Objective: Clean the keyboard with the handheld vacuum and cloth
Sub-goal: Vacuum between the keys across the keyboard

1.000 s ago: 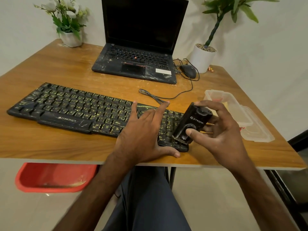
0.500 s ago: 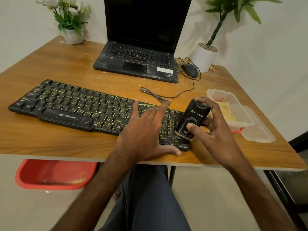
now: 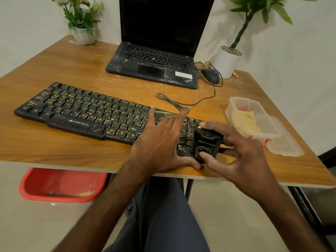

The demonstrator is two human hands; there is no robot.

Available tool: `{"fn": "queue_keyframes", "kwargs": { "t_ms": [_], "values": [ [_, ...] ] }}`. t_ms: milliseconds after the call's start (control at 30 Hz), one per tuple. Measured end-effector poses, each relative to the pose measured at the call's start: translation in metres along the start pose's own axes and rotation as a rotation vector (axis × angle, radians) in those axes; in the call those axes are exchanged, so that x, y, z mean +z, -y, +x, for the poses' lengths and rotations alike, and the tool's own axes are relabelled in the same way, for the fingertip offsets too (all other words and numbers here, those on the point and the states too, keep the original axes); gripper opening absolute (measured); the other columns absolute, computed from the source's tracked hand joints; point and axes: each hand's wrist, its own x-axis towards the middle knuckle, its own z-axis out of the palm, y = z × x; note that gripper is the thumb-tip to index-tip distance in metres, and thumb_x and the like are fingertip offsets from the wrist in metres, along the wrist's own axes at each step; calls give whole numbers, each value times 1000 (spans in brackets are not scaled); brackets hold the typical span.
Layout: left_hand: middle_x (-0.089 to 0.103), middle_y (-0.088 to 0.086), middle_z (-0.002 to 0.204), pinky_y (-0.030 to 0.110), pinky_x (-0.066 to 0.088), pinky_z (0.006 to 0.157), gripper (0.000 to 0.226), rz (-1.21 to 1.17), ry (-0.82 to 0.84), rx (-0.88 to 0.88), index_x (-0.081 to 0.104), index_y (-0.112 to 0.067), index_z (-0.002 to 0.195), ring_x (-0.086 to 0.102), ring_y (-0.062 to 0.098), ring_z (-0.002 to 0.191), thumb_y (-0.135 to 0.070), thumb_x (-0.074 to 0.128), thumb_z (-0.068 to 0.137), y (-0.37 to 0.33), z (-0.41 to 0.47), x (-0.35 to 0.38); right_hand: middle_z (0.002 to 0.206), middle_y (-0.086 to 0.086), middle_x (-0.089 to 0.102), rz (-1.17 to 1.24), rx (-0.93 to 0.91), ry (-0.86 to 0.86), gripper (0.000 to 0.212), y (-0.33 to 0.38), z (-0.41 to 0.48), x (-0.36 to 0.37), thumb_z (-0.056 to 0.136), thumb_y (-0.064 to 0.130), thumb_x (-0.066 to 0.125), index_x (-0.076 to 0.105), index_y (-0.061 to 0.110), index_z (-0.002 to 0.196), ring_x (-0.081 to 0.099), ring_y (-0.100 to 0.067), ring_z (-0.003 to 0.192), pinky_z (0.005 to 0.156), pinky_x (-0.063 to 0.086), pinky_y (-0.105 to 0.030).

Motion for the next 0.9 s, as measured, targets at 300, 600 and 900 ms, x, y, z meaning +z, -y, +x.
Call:
{"fn": "queue_keyframes", "kwargs": {
  "t_ms": [300,600,900],
  "values": [
    [44,7,154,66,8,120,140,-5,12,5,-15,-15,156,40,21,144,-104,30,57,0,0,-1,130,23,58,10,-72,106,62,-8,8,-5,82,26,79,50,32,137,62,-2,115,82,58,-21],
    [50,10,149,67,7,120,143,-31,-20,9,-12,-14,156,45,24,140,-105,34,55,1,-1,2,125,24,58,106,-18,208,63,-11,22,-13,80,9,79,54,31,133,63,-4,113,78,59,-21],
    [48,12,151,68,8,118,142,-33,-21,20,-12,-13,156,44,26,141,-105,33,57,2,0,4,127,20,57,160,-12,190,60,-18,22,-12,78,16,78,53,27,131,64,-10,111,75,61,-26]
  ]
}}
